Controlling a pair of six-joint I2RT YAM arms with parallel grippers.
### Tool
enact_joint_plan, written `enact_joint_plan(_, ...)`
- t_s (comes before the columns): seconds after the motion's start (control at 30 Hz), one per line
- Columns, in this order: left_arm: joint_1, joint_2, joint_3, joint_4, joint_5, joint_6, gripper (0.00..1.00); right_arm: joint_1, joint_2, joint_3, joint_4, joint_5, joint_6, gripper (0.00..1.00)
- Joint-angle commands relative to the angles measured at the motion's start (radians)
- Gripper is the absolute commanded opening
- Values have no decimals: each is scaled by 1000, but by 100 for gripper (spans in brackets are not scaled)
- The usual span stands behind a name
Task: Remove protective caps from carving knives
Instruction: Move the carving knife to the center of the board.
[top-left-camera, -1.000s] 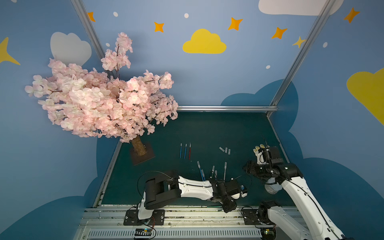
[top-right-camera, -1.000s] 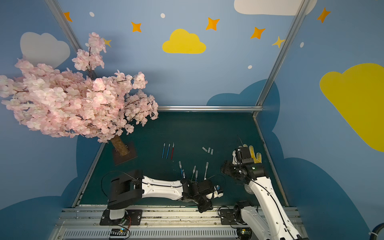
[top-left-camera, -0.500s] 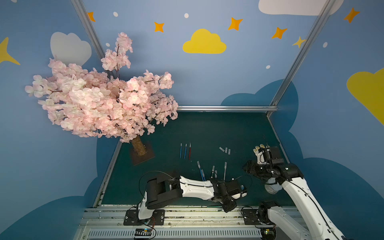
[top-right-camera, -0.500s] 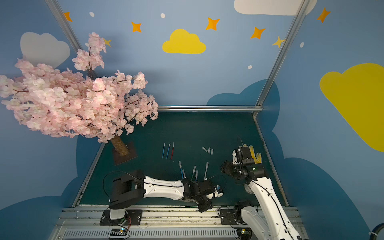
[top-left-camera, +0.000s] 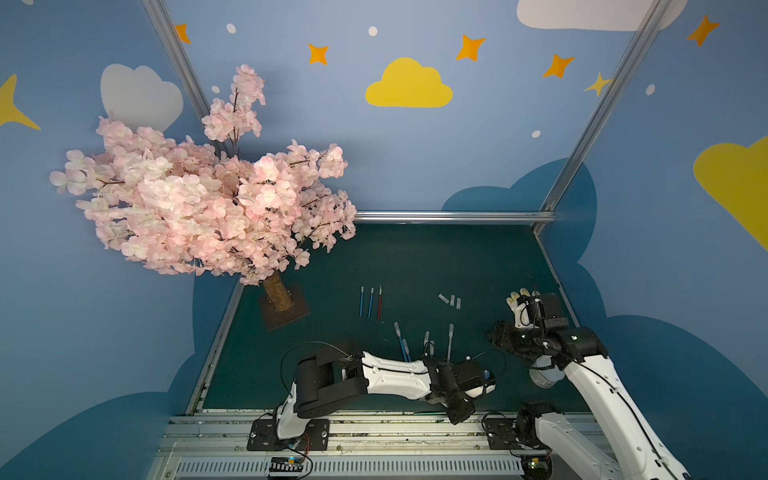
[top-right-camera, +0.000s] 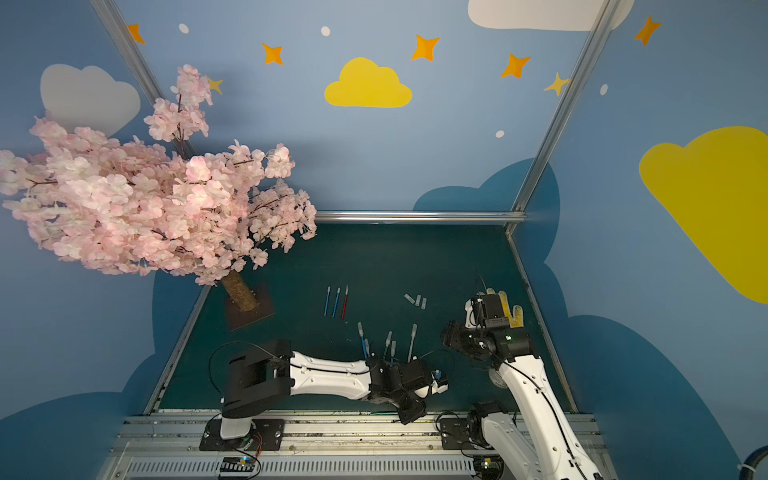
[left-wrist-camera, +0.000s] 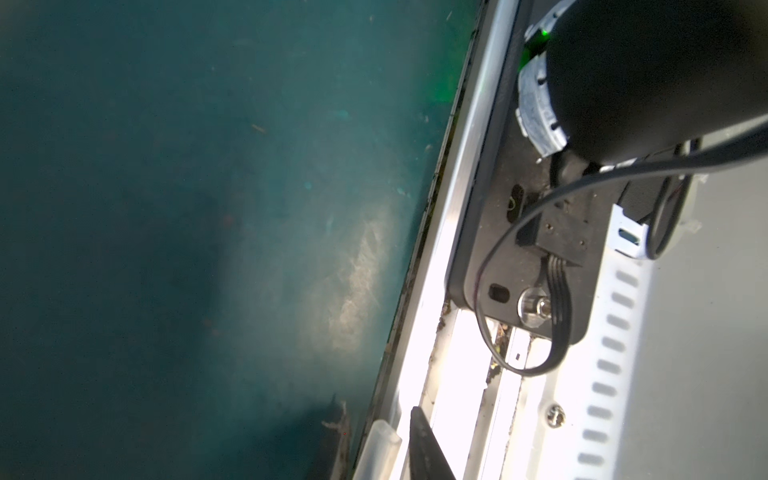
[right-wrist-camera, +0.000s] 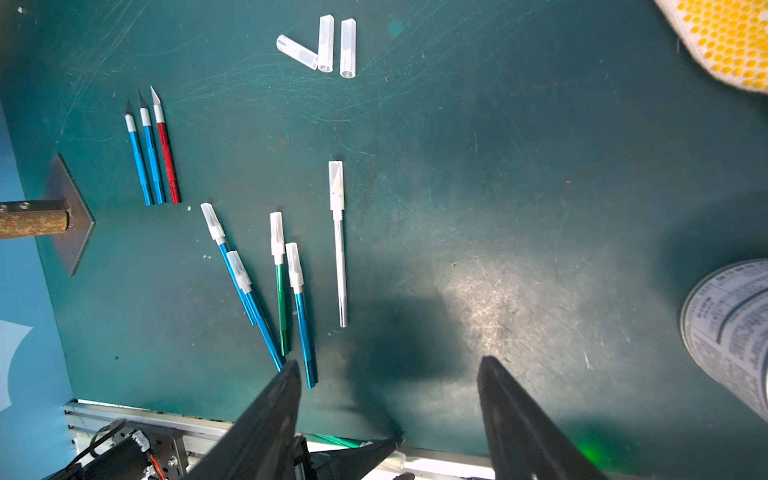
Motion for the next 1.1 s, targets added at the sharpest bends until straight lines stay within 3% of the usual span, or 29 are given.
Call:
enact_joint_plan(0.0, -2, 24, 15, -33, -7, 0, 26, -5, -12, 13, 4, -11, -11, 68)
enact_joint_plan(1.07, -8, 12, 3, -44, -45, -9, 15, -12, -8, 14, 9, -17, -15, 67)
